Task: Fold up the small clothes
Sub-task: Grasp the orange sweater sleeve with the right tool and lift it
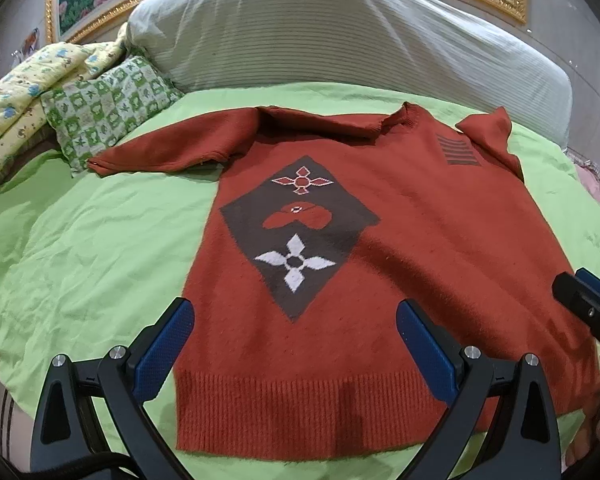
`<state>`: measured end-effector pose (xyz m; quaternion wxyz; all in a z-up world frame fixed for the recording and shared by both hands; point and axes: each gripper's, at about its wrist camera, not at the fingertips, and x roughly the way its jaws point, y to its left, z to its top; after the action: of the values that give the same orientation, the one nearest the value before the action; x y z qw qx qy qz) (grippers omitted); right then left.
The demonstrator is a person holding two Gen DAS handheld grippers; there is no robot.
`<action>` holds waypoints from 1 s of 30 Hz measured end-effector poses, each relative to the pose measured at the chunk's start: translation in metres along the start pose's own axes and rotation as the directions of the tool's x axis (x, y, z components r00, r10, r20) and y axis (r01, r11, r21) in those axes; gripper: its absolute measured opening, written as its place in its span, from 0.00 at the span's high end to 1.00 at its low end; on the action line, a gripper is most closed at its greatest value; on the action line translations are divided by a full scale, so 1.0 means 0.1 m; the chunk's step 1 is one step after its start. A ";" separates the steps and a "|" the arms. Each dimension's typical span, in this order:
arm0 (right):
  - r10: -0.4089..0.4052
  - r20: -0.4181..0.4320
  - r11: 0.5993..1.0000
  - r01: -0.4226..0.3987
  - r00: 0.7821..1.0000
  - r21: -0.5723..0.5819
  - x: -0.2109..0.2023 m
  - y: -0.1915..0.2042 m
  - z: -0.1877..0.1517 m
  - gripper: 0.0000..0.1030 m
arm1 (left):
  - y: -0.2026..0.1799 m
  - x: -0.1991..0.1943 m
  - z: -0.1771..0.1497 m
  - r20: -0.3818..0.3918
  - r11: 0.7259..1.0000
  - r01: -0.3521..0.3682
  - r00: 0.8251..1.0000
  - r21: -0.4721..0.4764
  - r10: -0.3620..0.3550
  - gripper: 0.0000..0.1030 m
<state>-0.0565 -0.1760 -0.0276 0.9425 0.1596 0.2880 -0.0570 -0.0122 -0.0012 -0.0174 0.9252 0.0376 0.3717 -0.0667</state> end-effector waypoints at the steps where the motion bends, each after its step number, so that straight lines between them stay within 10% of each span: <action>1: 0.003 0.001 1.000 -0.003 1.000 0.011 0.00 -0.04 0.03 0.07 | -0.01 0.01 0.03 -0.001 1.000 0.003 1.000 0.002 -0.003 0.02; 16: 0.043 0.022 0.982 -0.046 0.999 0.183 0.23 -1.04 1.09 0.07 | -0.36 0.57 0.98 -0.071 0.990 0.131 0.989 0.045 -0.127 0.02; 30: -0.084 -0.016 0.959 0.085 0.996 0.271 1.36 -2.23 2.57 0.18 | -0.62 2.29 1.94 -0.304 0.959 0.279 0.910 -0.053 -0.282 0.02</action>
<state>0.1466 -0.4746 0.0374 0.9078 0.2748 0.2861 -0.1359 0.2748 -0.1075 -0.0372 0.8367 -0.0102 0.5133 -0.1906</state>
